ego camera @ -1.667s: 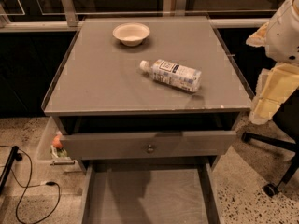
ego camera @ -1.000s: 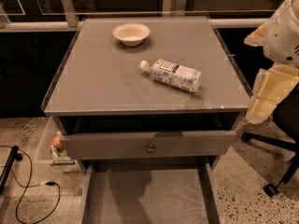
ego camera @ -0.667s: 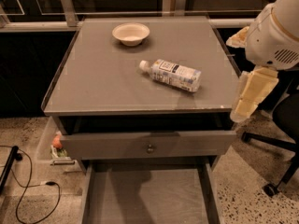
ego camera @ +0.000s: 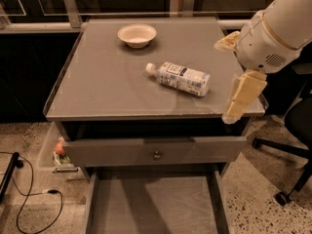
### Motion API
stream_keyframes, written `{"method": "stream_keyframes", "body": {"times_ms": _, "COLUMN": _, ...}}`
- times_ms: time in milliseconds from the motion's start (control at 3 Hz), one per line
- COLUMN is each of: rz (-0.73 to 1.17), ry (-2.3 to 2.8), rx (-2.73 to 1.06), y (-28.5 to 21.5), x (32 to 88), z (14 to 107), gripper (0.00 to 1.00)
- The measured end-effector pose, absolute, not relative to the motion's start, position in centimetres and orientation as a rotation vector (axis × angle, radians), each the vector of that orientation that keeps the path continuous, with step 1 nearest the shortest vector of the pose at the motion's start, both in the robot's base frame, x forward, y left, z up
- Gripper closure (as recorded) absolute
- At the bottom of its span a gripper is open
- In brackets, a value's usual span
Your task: Place blue plastic bottle into middle drawer
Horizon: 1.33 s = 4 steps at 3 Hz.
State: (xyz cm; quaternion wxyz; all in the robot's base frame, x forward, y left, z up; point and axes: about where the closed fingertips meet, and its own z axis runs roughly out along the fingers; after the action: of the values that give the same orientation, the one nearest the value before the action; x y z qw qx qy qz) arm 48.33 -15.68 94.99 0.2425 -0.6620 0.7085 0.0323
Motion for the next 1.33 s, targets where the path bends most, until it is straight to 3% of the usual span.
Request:
{"method": "stream_keyframes", "body": {"times_ms": 333, "rz": 0.134, "ry": 1.922, "rx": -1.783, "y": -15.4, "x": 49.1, "z": 93.9, "gripper": 0.00}}
{"method": "stream_keyframes", "body": {"times_ms": 1333, "rz": 0.381, "ry": 1.951, "rx": -1.572, "y": -13.1, "x": 58.2, "z": 89.4, "gripper": 0.00}}
